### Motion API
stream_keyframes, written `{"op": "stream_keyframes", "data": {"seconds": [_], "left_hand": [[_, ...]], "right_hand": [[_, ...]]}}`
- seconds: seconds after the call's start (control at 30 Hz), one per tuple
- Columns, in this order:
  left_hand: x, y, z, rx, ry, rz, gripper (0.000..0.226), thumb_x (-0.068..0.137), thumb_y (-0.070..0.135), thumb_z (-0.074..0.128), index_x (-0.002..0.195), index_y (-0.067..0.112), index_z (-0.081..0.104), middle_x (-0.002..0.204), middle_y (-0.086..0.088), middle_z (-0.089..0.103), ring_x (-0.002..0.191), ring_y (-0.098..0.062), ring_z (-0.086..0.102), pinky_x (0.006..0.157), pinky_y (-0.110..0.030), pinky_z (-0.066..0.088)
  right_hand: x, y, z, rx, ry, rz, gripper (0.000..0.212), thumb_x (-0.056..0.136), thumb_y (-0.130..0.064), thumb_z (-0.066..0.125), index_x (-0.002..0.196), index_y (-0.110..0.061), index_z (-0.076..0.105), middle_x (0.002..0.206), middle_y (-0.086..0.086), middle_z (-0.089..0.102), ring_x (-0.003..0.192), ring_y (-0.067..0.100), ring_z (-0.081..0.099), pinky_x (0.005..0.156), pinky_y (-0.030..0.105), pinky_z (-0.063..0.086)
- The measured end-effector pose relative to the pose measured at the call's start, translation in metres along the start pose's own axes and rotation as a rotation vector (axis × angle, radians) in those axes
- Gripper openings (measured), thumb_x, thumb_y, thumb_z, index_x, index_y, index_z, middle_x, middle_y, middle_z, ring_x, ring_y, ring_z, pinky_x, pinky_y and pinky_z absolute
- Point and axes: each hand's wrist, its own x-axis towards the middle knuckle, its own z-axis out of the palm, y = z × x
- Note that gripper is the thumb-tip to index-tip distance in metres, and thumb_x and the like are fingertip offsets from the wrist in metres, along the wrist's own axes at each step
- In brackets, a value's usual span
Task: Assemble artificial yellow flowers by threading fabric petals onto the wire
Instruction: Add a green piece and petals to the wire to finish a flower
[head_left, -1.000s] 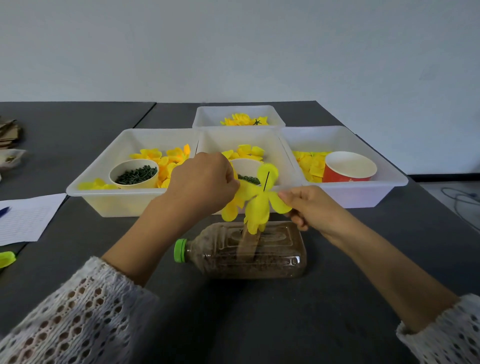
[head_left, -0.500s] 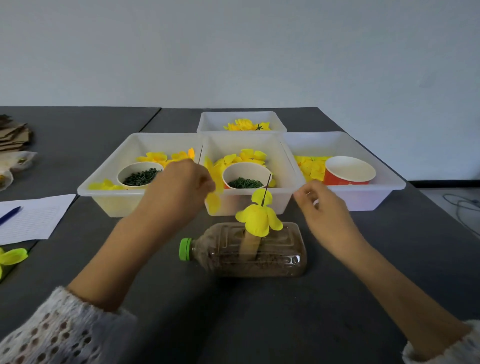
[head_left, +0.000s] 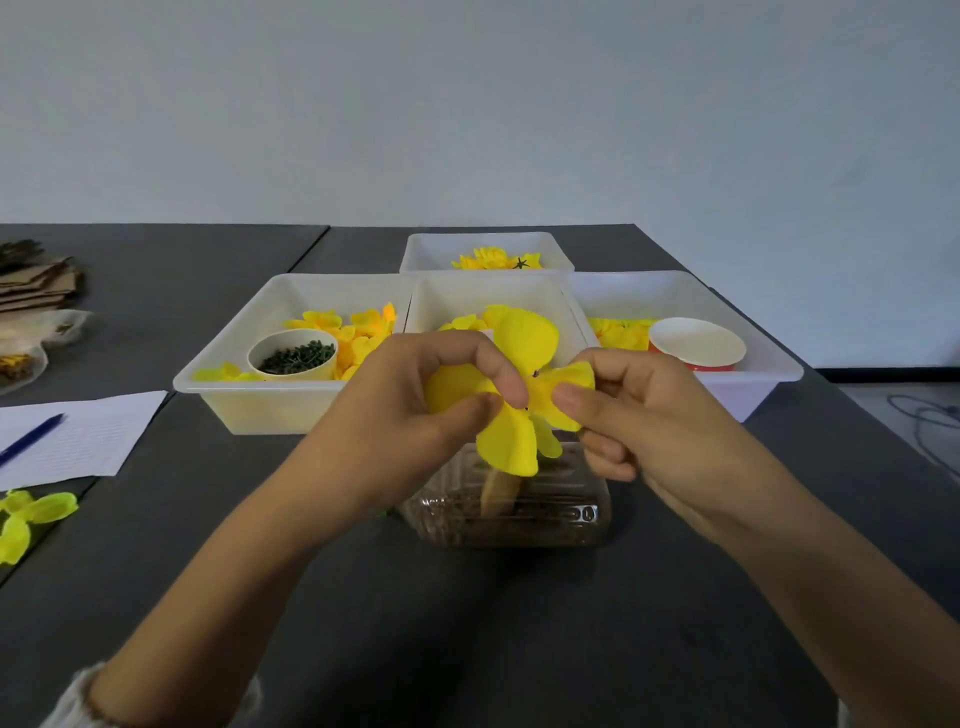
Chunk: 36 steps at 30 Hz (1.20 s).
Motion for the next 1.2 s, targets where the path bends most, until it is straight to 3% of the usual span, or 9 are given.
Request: {"op": "stream_keyframes", "data": {"seconds": [0.2, 0.33, 0.43, 0.6, 0.7, 0.77, 0.9, 1.07, 1.2], "left_hand": [[-0.002, -0.004, 0.005, 0.022, -0.045, -0.126, 0.028, 0.090, -0.008, 0.059, 0.079, 0.016, 0.070, 0.047, 0.014, 0.041, 0.041, -0.006, 0.030, 0.042, -0.015, 0.026], [-0.003, -0.004, 0.011, 0.093, -0.050, -0.123, 0.031, 0.091, -0.004, 0.059, 0.076, 0.021, 0.070, 0.065, 0.000, 0.058, 0.053, -0.023, 0.045, 0.052, -0.024, 0.035], [-0.008, 0.001, 0.012, 0.109, -0.009, -0.118, 0.035, 0.094, -0.002, 0.054, 0.078, 0.024, 0.072, 0.080, 0.010, 0.061, 0.059, -0.008, 0.050, 0.056, -0.019, 0.037], [-0.015, 0.013, 0.014, 0.343, 0.015, -0.007, 0.016, 0.090, 0.024, 0.062, 0.089, 0.033, 0.075, 0.109, 0.011, 0.056, 0.106, -0.003, 0.055, 0.080, -0.020, 0.045], [-0.015, 0.016, 0.019, 0.451, 0.043, 0.000, 0.013, 0.085, 0.032, 0.062, 0.092, 0.033, 0.074, 0.105, 0.018, 0.053, 0.103, -0.003, 0.053, 0.084, -0.026, 0.044], [-0.015, 0.017, 0.022, 0.462, 0.054, 0.004, 0.013, 0.085, 0.032, 0.061, 0.091, 0.032, 0.073, 0.096, 0.019, 0.054, 0.094, -0.001, 0.053, 0.077, -0.025, 0.042], [-0.018, 0.013, 0.023, 0.311, 0.068, -0.030, 0.013, 0.090, 0.022, 0.063, 0.088, 0.032, 0.072, 0.086, 0.013, 0.067, 0.076, -0.002, 0.059, 0.062, -0.018, 0.043], [-0.021, 0.003, 0.024, 0.058, 0.227, -0.024, 0.029, 0.087, 0.035, 0.063, 0.115, 0.034, 0.059, 0.104, 0.011, 0.063, 0.096, -0.012, 0.065, 0.067, -0.028, 0.054], [-0.019, -0.013, 0.019, -0.282, 0.253, -0.330, 0.057, 0.074, 0.043, 0.071, 0.126, 0.026, 0.054, 0.109, -0.007, 0.070, 0.083, -0.025, 0.069, 0.059, -0.026, 0.052]], "right_hand": [[-0.010, 0.006, -0.011, -0.266, -0.156, 0.085, 0.009, 0.090, -0.012, 0.064, 0.084, -0.009, 0.071, 0.065, 0.002, 0.058, 0.052, 0.012, 0.043, 0.056, 0.024, 0.041], [-0.014, 0.010, -0.007, -0.265, -0.132, 0.069, 0.015, 0.089, -0.020, 0.065, 0.077, -0.013, 0.070, 0.065, 0.012, 0.055, 0.053, 0.014, 0.043, 0.060, 0.032, 0.040], [-0.016, 0.012, -0.005, -0.251, -0.110, 0.046, 0.024, 0.079, -0.036, 0.064, 0.070, -0.014, 0.067, 0.060, 0.011, 0.050, 0.053, 0.016, 0.042, 0.060, 0.036, 0.037], [-0.017, 0.013, 0.001, -0.199, -0.069, -0.019, 0.020, 0.078, -0.037, 0.062, 0.067, -0.021, 0.068, 0.053, 0.000, 0.045, 0.049, 0.011, 0.038, 0.054, 0.032, 0.034], [-0.018, 0.011, 0.006, -0.156, -0.063, -0.041, 0.019, 0.078, -0.035, 0.060, 0.070, -0.021, 0.069, 0.053, -0.002, 0.045, 0.045, 0.007, 0.036, 0.047, 0.023, 0.032], [-0.018, 0.012, 0.008, -0.135, -0.049, -0.037, 0.032, 0.078, -0.033, 0.060, 0.078, -0.002, 0.066, 0.054, 0.002, 0.042, 0.044, 0.007, 0.033, 0.045, 0.025, 0.028], [-0.018, 0.014, 0.010, -0.076, -0.026, -0.020, 0.043, 0.079, -0.028, 0.060, 0.083, 0.015, 0.058, 0.056, 0.017, 0.033, 0.043, 0.013, 0.025, 0.046, 0.035, 0.017], [-0.015, 0.011, 0.007, -0.058, -0.011, -0.046, 0.019, 0.079, -0.031, 0.060, 0.072, -0.016, 0.070, 0.056, 0.020, 0.039, 0.041, 0.012, 0.026, 0.042, 0.029, 0.019], [-0.016, 0.013, 0.002, -0.113, 0.027, -0.044, 0.027, 0.079, -0.034, 0.059, 0.077, -0.009, 0.069, 0.055, 0.020, 0.038, 0.040, 0.010, 0.029, 0.041, 0.022, 0.026]]}}
